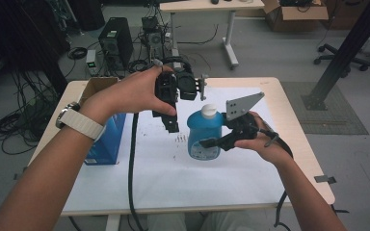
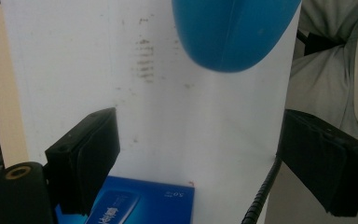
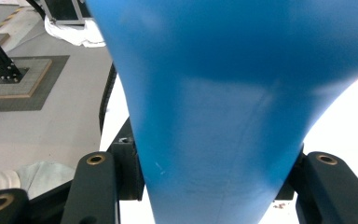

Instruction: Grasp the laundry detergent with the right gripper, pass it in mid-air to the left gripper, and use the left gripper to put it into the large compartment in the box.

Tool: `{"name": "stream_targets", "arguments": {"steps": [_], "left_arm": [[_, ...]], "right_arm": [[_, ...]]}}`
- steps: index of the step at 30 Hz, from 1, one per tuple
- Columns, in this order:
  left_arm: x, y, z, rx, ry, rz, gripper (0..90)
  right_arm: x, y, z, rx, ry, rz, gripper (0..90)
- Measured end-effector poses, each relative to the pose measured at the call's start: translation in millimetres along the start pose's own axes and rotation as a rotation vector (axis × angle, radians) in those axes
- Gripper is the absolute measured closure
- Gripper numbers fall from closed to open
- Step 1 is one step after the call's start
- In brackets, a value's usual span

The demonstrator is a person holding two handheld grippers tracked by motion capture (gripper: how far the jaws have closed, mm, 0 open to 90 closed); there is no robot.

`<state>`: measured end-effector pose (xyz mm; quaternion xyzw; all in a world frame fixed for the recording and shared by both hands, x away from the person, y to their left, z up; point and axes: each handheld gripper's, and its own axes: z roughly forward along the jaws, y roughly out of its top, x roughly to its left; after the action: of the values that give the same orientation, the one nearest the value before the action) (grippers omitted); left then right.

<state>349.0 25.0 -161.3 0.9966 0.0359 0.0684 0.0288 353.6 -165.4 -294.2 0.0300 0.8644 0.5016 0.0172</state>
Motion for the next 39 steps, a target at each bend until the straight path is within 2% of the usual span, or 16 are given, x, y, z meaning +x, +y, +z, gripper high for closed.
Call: {"name": "stream_targets", "arguments": {"steps": [11, 20, 39], "left_arm": [[-3.7, 5.8, -1.0, -0.002, -0.020, 0.020, 13.3], [-3.5, 7.0, -0.4, -0.007, -0.017, 0.018, 13.2], [-3.8, 14.6, 2.4, -0.030, -0.030, 0.023, 13.2]], "right_arm": [[-3.2, 7.3, 14.7, 0.006, 0.007, -0.019, 44.3], [-3.4, 13.8, 25.1, 0.018, 0.013, -0.030, 44.3], [-2.0, 22.3, 35.9, 0.024, 0.018, -0.046, 44.3]]}}
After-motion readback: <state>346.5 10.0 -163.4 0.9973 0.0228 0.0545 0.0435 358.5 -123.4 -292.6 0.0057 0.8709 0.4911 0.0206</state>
